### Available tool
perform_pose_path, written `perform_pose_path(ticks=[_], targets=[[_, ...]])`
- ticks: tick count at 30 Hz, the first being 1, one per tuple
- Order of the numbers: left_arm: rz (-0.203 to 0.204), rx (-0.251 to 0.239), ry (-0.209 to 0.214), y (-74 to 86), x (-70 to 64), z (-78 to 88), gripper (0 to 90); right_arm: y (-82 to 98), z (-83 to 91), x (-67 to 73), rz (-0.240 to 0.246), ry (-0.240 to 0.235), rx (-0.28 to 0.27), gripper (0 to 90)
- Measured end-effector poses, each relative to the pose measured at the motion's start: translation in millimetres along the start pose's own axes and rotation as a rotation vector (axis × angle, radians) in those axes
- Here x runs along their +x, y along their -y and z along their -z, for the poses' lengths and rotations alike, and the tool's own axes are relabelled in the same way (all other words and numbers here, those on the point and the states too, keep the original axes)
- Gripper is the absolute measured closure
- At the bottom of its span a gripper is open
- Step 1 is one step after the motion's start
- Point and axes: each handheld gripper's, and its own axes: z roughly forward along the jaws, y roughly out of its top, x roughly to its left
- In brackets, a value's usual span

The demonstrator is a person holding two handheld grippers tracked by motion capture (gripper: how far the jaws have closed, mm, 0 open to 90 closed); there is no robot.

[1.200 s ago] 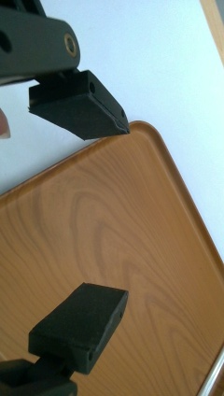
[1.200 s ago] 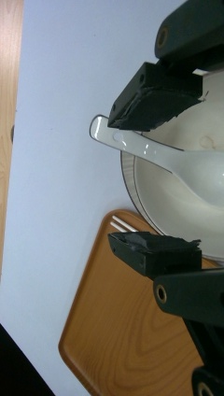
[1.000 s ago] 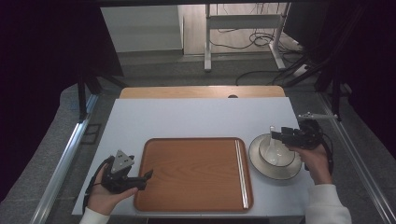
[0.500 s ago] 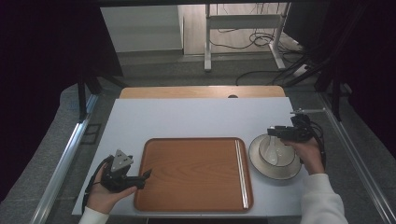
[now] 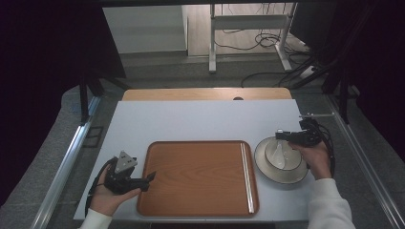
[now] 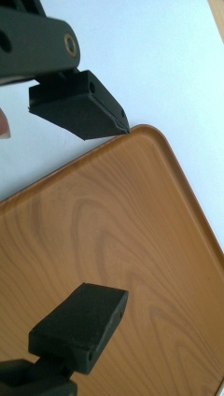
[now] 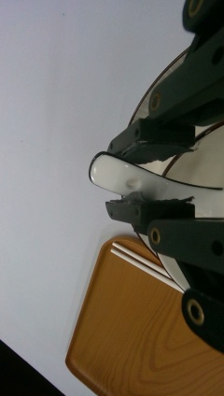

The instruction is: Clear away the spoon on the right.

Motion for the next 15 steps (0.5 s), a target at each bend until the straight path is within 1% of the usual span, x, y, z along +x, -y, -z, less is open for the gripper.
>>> perform_pose_path(ticks=[1,2,4,8,10,14,15], targets=[[0.001,-0.002,0.000,-0.2,0.0,0.0,18.0,0.5,0.9,1.2,0.001,0.011,-0.004,76.2],[0.001,-0.002,0.000,-0.2,0.1,0.0,18.0,0.5,0.9,1.2,0.001,0.011,-0.004,76.2],[0.000,0.001,0.000,0.0,0.3,-0.4,18.0,0.8,2.3,1.9,0.002,0.017,-0.012,79.1],[-0.001,0.006,-0.002,0.7,0.7,-1.2,18.0,1.3,4.9,2.3,0.001,0.022,-0.024,81.2],[0.000,0.004,-0.003,0.7,0.5,-0.4,18.0,1.8,8.3,2.4,0.003,0.022,-0.039,83.4],[0.000,0.000,-0.003,0.3,-0.2,0.4,18.0,2.1,13.1,4.1,0.005,0.025,-0.055,84.3],[-0.001,-0.001,-0.003,0.1,-0.4,0.5,18.0,2.5,16.7,7.0,0.012,0.032,-0.068,84.6]])
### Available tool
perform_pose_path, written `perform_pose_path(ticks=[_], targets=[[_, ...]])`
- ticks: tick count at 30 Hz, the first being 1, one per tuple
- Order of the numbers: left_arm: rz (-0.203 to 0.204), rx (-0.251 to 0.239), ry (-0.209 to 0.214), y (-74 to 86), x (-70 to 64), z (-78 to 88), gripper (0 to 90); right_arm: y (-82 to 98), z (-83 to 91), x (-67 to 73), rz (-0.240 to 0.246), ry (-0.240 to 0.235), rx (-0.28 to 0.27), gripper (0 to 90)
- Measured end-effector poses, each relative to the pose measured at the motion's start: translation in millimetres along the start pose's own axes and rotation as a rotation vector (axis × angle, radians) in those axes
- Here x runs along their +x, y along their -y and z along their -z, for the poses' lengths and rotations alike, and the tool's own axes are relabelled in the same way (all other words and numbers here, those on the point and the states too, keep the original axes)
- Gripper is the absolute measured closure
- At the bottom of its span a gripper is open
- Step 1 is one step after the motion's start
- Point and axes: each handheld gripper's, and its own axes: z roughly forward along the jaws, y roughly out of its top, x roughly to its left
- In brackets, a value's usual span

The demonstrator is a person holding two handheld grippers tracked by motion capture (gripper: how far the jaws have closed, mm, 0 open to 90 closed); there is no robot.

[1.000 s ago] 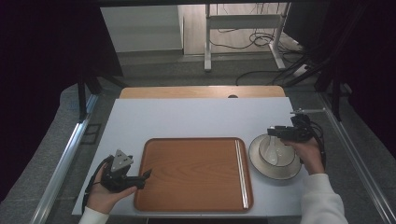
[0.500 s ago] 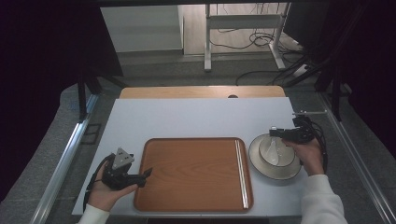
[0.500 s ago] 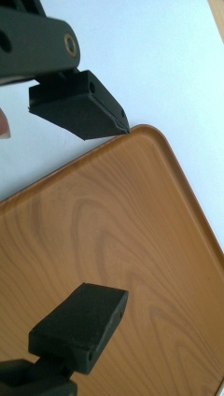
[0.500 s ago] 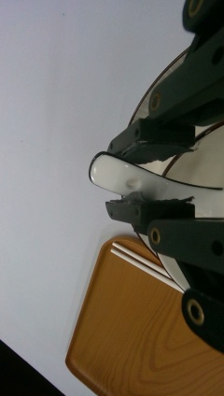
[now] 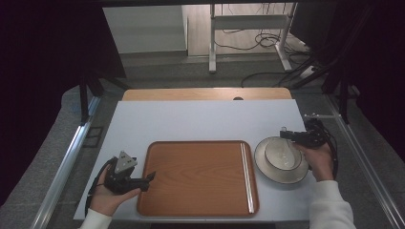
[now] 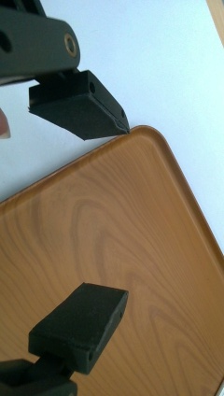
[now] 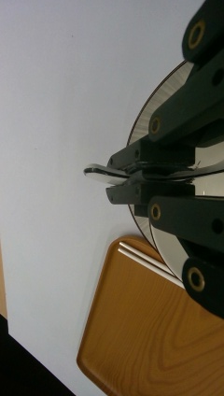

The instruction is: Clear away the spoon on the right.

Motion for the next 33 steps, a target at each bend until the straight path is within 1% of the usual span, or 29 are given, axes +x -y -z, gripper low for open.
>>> perform_pose_path(ticks=[3,4,5,6,7,8,9,10,11,13,14,16,18,19,20,21,22,24,25,26,27,29,30,33], targets=[[-0.005,-0.001,-0.002,-0.7,-1.3,0.8,18.0,-0.7,6.9,5.8,0.020,0.010,-0.026,84.8],[-0.005,-0.001,-0.002,-0.7,-1.3,0.8,18.0,-0.7,6.9,5.8,0.020,0.010,-0.026,84.8],[-0.006,-0.002,-0.002,-0.9,-1.5,1.1,18.0,-1.5,11.9,9.9,0.030,0.012,-0.048,84.8],[-0.007,-0.002,-0.004,-1.1,-1.8,1.5,18.0,-1.5,11.9,9.9,0.030,0.012,-0.048,84.8],[-0.009,-0.006,-0.005,-1.6,-2.6,2.2,18.0,-2.2,16.4,14.6,0.038,0.012,-0.069,84.8],[-0.009,-0.006,-0.005,-1.6,-2.6,2.2,18.0,-2.2,16.4,14.6,0.038,0.012,-0.069,84.8],[-0.012,-0.008,-0.005,-2.2,-3.3,3.4,18.0,-2.9,20.6,19.3,0.050,0.011,-0.084,84.8],[-0.012,-0.008,-0.005,-2.2,-3.3,3.4,18.0,-2.9,20.6,19.3,0.050,0.011,-0.084,84.8],[-0.013,-0.010,-0.005,-2.6,-3.5,4.1,18.0,-3.4,22.7,22.1,0.054,0.011,-0.094,84.8],[-0.012,-0.017,0.000,-3.6,-4.0,5.4,18.0,-4.9,32.2,30.5,0.071,0.009,-0.129,84.8],[-0.011,-0.020,0.001,-3.9,-4.3,5.8,18.0,-4.9,32.2,30.5,0.071,0.009,-0.129,84.8],[-0.012,-0.025,0.003,-4.4,-5.3,6.3,18.0,-5.1,38.3,35.7,0.077,0.006,-0.146,84.9],[-0.015,-0.024,0.003,-4.5,-5.4,5.8,18.0,-5.5,48.7,45.0,0.096,0.005,-0.177,84.8],[-0.016,-0.022,0.003,-4.6,-5.4,5.2,18.0,-5.7,52.0,48.1,0.101,0.005,-0.185,84.8],[-0.016,-0.022,0.006,-4.7,-5.4,4.4,18.0,-5.7,52.0,48.1,0.101,0.005,-0.185,84.8],[-0.016,-0.022,0.007,-4.9,-5.6,3.6,18.0,-6.0,57.4,54.3,0.110,0.002,-0.200,84.8],[-0.017,-0.021,0.008,-5.2,-5.9,3.0,18.0,-6.0,57.4,54.3,0.110,0.002,-0.200,84.8],[-0.021,-0.019,0.009,-6.2,-6.5,2.4,18.0,-5.9,60.9,60.7,0.122,-0.002,-0.208,84.8],[-0.023,-0.023,0.012,-7.5,-7.3,2.3,18.0,-5.0,63.2,67.2,0.141,-0.006,-0.209,84.9],[-0.023,-0.023,0.012,-7.5,-7.3,2.3,18.0,-4.6,63.9,69.1,0.146,-0.007,-0.207,84.9],[-0.026,-0.024,0.013,-8.2,-7.9,2.4,18.0,-4.1,64.2,71.6,0.150,-0.013,-0.210,84.9],[-0.029,-0.025,0.016,-9.0,-9.2,2.4,18.0,-3.5,65.9,75.7,0.147,-0.038,-0.205,84.9],[-0.030,-0.025,0.016,-9.1,-9.6,2.2,18.0,-3.5,66.5,77.4,0.150,-0.049,-0.212,84.8],[-0.033,-0.019,0.017,-8.7,-9.7,1.0,18.0,-4.5,68.4,82.4,0.163,-0.049,-0.215,84.9]])
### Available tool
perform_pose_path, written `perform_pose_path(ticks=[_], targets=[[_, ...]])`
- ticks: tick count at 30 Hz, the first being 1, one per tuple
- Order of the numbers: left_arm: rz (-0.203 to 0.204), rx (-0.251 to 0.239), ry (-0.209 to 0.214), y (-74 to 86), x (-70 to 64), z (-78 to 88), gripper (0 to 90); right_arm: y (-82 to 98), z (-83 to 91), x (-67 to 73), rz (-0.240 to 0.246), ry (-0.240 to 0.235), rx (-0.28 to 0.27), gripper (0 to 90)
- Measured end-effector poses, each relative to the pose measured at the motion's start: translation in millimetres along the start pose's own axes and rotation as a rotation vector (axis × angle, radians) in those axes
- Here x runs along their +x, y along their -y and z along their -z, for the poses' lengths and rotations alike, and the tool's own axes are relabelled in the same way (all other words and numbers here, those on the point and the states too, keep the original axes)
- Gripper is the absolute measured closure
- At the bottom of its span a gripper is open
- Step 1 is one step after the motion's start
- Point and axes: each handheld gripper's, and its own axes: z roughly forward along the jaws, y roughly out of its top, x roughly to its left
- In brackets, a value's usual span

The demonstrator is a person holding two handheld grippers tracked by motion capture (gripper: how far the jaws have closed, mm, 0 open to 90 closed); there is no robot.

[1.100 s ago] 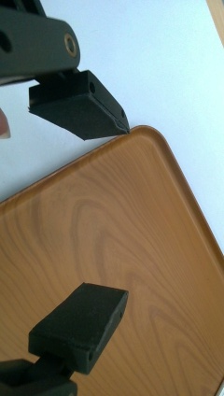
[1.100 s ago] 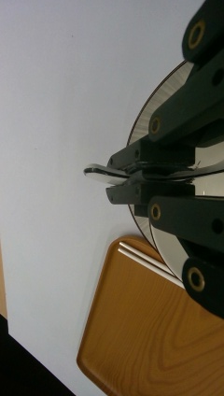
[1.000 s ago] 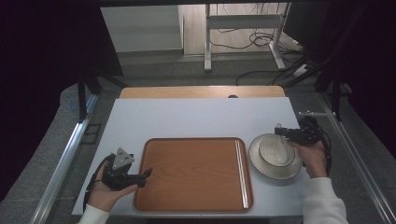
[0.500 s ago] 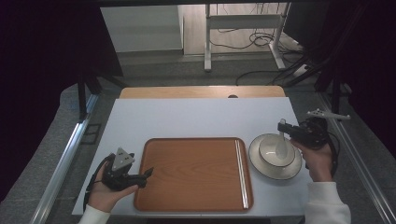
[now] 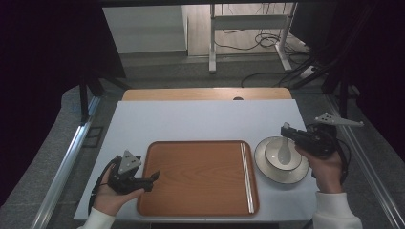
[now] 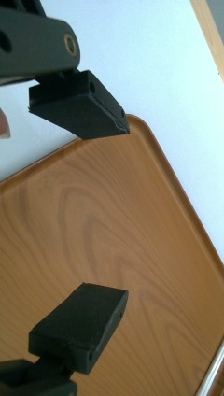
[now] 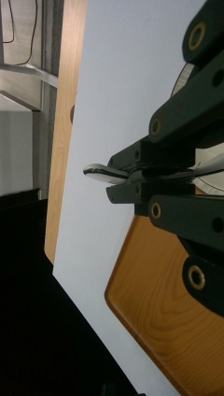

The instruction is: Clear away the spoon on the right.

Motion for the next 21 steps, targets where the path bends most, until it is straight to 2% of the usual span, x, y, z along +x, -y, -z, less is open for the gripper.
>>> perform_pose_path(ticks=[7,21], targets=[[0.013,-0.004,-0.005,1.9,2.4,2.2,18.0,-3.0,-4.1,11.9,0.027,-0.019,0.007,84.9],[0.013,-0.003,-0.008,3.5,2.7,4.0,18.0,-1.4,-16.7,27.5,0.058,-0.052,0.044,84.9]])
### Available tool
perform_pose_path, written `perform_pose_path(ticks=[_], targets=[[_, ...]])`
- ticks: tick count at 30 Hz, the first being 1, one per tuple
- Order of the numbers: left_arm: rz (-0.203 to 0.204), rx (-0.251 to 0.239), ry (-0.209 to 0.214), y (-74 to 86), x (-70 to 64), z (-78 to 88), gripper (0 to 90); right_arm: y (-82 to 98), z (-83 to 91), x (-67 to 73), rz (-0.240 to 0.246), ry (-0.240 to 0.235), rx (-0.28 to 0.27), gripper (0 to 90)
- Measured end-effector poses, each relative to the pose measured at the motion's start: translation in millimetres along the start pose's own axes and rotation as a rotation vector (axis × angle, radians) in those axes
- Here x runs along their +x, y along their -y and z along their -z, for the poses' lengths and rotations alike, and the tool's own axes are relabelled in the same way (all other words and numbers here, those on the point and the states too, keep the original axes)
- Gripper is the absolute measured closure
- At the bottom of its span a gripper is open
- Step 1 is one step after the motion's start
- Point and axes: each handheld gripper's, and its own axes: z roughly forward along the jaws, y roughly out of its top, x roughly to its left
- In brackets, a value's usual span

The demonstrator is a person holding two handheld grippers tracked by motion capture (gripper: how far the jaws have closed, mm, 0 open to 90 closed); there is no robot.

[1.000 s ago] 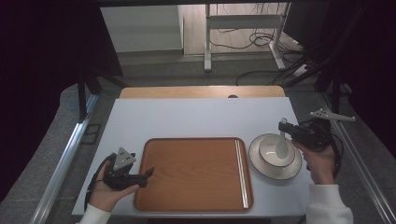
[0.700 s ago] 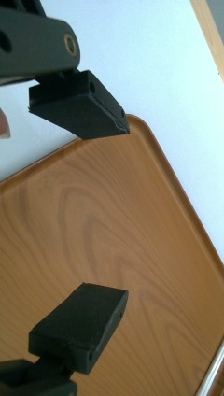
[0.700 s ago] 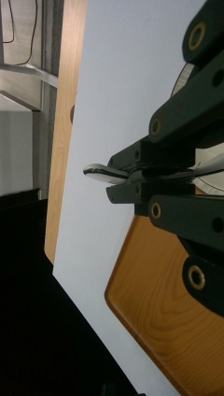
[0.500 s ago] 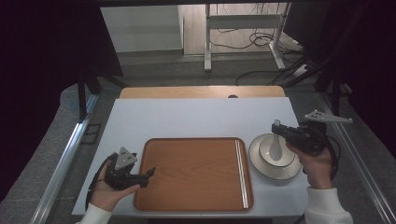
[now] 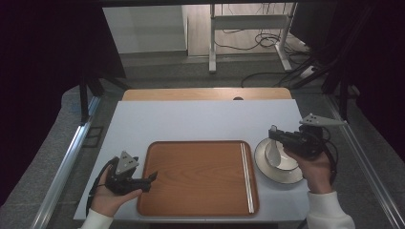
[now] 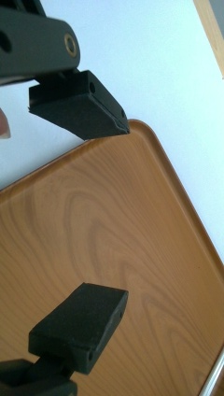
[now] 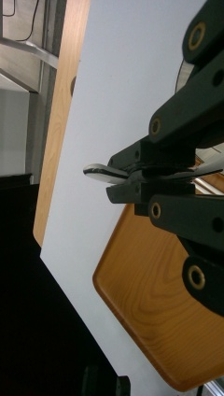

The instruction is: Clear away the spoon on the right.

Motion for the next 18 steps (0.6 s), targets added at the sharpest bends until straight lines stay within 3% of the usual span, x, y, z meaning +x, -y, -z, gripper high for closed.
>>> perform_pose_path(ticks=[9,18], targets=[[-0.006,0.002,0.001,-0.7,-2.1,-0.8,18.0,-3.0,-3.9,15.0,0.048,-0.023,0.020,84.9],[0.000,-0.008,-0.005,-0.8,-0.5,1.1,18.0,-0.1,-20.0,29.1,0.088,-0.056,0.079,84.9]])
